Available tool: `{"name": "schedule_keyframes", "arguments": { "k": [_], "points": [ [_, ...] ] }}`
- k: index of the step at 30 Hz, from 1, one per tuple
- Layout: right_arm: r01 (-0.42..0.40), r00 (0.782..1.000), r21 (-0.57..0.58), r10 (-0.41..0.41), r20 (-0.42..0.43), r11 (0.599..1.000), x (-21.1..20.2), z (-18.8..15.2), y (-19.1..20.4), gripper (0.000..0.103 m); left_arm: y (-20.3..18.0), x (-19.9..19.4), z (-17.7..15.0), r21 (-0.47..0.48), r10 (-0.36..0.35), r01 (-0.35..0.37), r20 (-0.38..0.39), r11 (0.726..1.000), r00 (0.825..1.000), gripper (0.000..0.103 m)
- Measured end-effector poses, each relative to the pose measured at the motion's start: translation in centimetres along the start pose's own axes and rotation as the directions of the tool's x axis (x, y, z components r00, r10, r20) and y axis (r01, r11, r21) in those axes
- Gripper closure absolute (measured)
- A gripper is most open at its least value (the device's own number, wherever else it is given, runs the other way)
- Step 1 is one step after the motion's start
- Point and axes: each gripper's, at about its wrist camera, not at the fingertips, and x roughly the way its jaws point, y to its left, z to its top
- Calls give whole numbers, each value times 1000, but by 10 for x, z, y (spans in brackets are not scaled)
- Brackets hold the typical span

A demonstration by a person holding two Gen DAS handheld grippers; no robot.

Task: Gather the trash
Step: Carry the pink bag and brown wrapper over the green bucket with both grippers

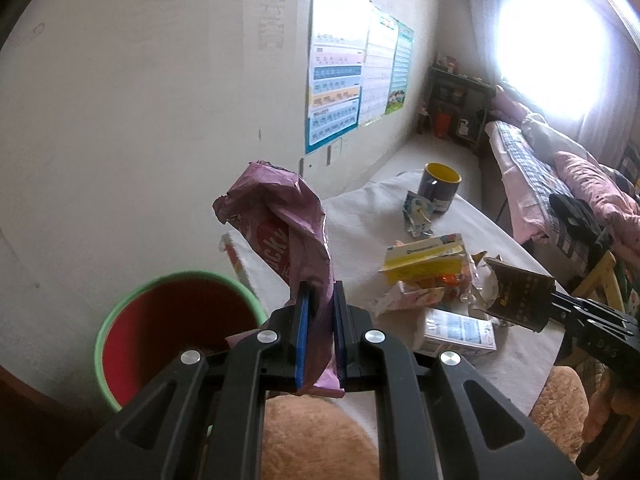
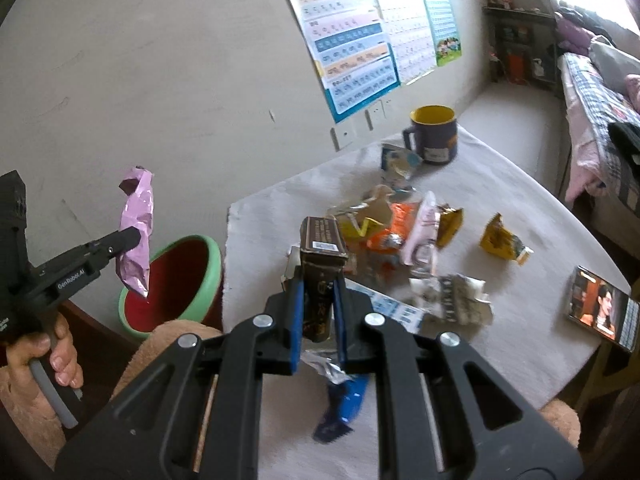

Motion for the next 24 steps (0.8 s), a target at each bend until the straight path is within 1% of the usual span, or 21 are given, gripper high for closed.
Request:
{"name": "schedule_keyframes", "arguments": {
  "k": [5,10,17,24],
  "points": [
    [-38,999,-21,38,-32,999,15,3,22,89,23,-1,-5,-42,28,-28,-4,999,1000,94],
    [-81,995,-66,77,-60,995,31,8,51,89,49,-1,-10,-87,61,-62,-10,994,998,94],
    [-152,985,-115,141,-98,982,54,13,91,89,85,3,-24,-149,106,-111,-38,983,994,94],
    [-196,975,-138,177,-137,971,70,16,119,89,109,9,-35,-193,131,-141,-66,971,989,94]
  ]
}}
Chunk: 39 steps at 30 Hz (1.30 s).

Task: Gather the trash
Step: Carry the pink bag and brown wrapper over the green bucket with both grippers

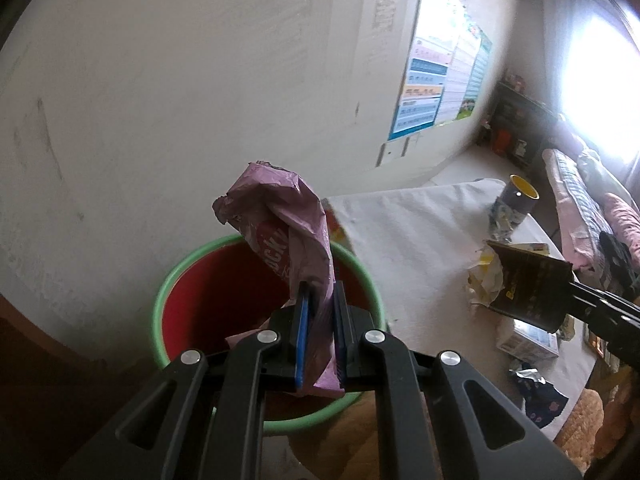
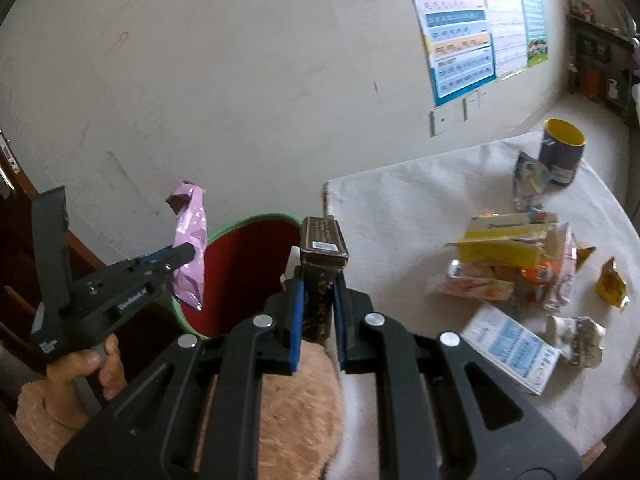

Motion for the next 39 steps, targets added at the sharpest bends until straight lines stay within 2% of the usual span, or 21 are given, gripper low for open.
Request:
{"name": "schedule_keyframes", "arguments": {
  "k": [10,20,39],
  "points": [
    [-62,996,-20,60,-58,998,34,10,28,89,23,15,-10,-49,29,-31,-42,998,999,94],
    [-90,990,-29,86,-113,996,63,14,44,89,44,25,-18,-86,45,-52,-73,995,996,94],
    [-90,983,-38,83,-162,995,90,12,54,89,55,44,-23,-122,33,-47,-118,991,992,94]
  ]
}}
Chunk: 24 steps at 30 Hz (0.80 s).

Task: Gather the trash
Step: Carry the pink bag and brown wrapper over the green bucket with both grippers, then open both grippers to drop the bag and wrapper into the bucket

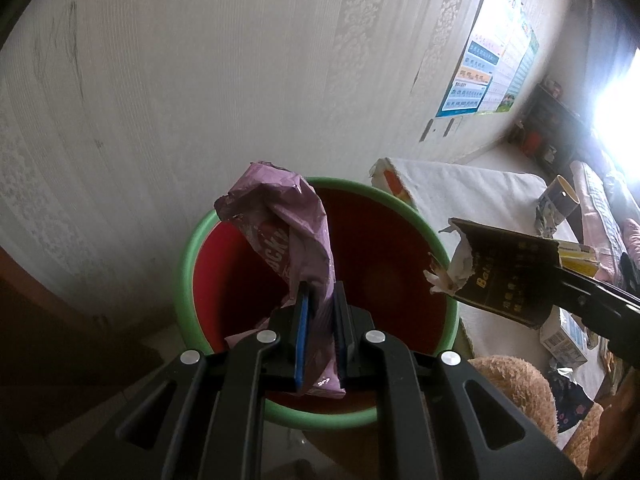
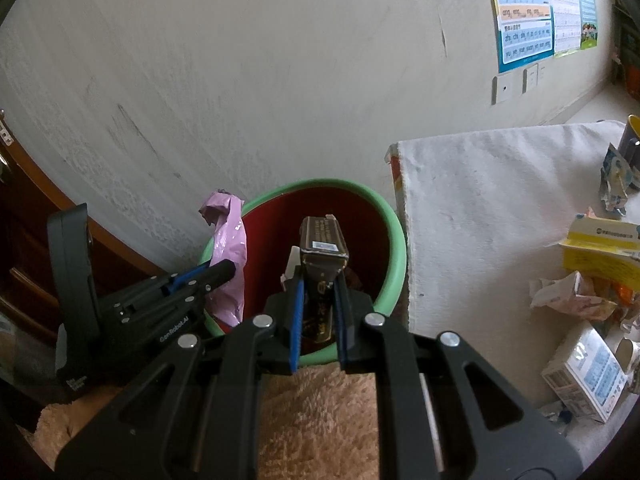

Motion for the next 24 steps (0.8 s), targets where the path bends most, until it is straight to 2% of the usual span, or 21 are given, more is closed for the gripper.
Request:
{"name": "schedule_keyframes", "arguments": {
  "k": [5,7,8,9,10,16,20,24],
  "points": [
    [-12,1000,11,12,4,1000,1,0,-2,89,1,3,0,-10,-2,2,-10,1000,1000,88],
    [-21,1000,17,21,8,1000,2,0,-3,87,2,4,-1,-16,9,-9,-7,1000,1000,75],
    [-34,999,25,33,6,999,2,-1,-4,77,2,4,0,-21,14,-14,-6,1000,1000,58],
    [-41,999,34,41,6,999,3,-1,-5,61,2,3,0,-24,10,-10,-6,1000,1000,52],
    [-49,999,44,48,10,998,3,-2,-6,57,2,3,0,-26,8,-8,-4,1000,1000,49],
    [-48,998,52,46,40,997,-13,-11,-14,57,-11,-5,0,12,20,-20,7,1000,1000,49],
    [19,998,56,-23,59,998,-41,-26,-43,57,-26,-10,1,43,15,-16,14,999,1000,49],
    [119,991,81,-123,46,990,-78,-41,-99,57,-44,-17,1,82,-1,-1,26,997,1000,49]
  ]
}}
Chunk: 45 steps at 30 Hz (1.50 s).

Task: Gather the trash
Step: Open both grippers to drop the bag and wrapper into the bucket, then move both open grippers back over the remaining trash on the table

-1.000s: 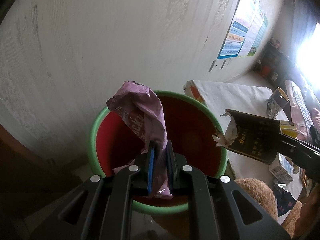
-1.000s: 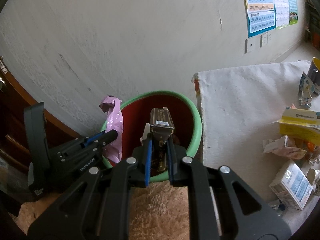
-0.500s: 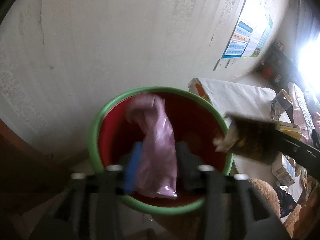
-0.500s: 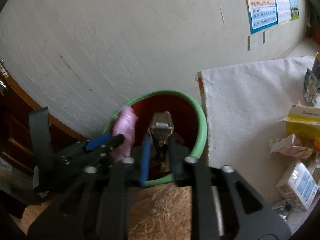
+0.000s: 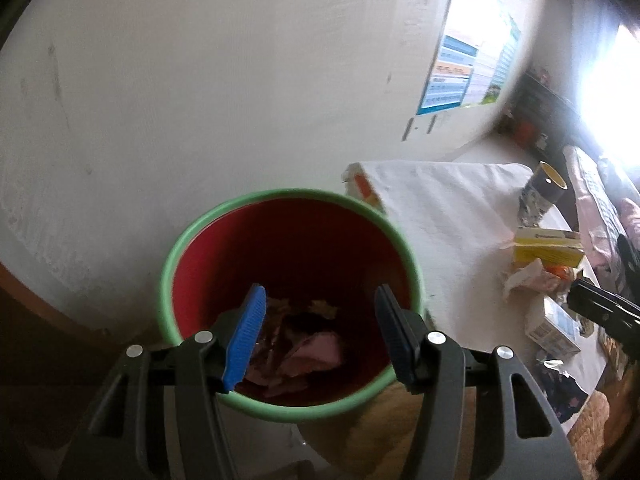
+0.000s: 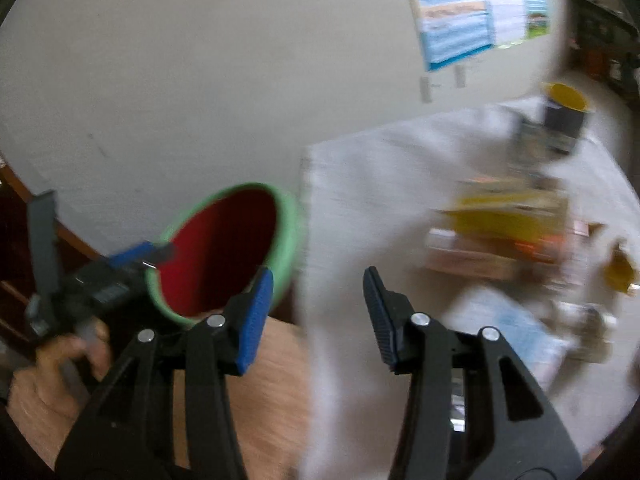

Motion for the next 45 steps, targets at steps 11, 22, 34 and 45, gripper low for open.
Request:
{"name": "schedule_keyframes", "arguments": {
  "k": [11,22,34,45],
  "points": [
    [147,951,-191,-191,-243,971,7,-21,-91,57,-62,-17,-1,121,-66,67,-8,990,998,49],
    [155,931,-347,-254,-262,925,36,-31,-88,42,-105,-29,-9,206,-93,99,-38,974,995,49],
    [91,976,-229,-132,-170,969,4,-28,-85,101,-144,-20,-7,259,-155,172,-84,951,984,49],
    [-21,998,100,28,-63,995,-28,-41,-122,51,-229,72,20,402,-240,323,-243,857,940,49]
  ]
}}
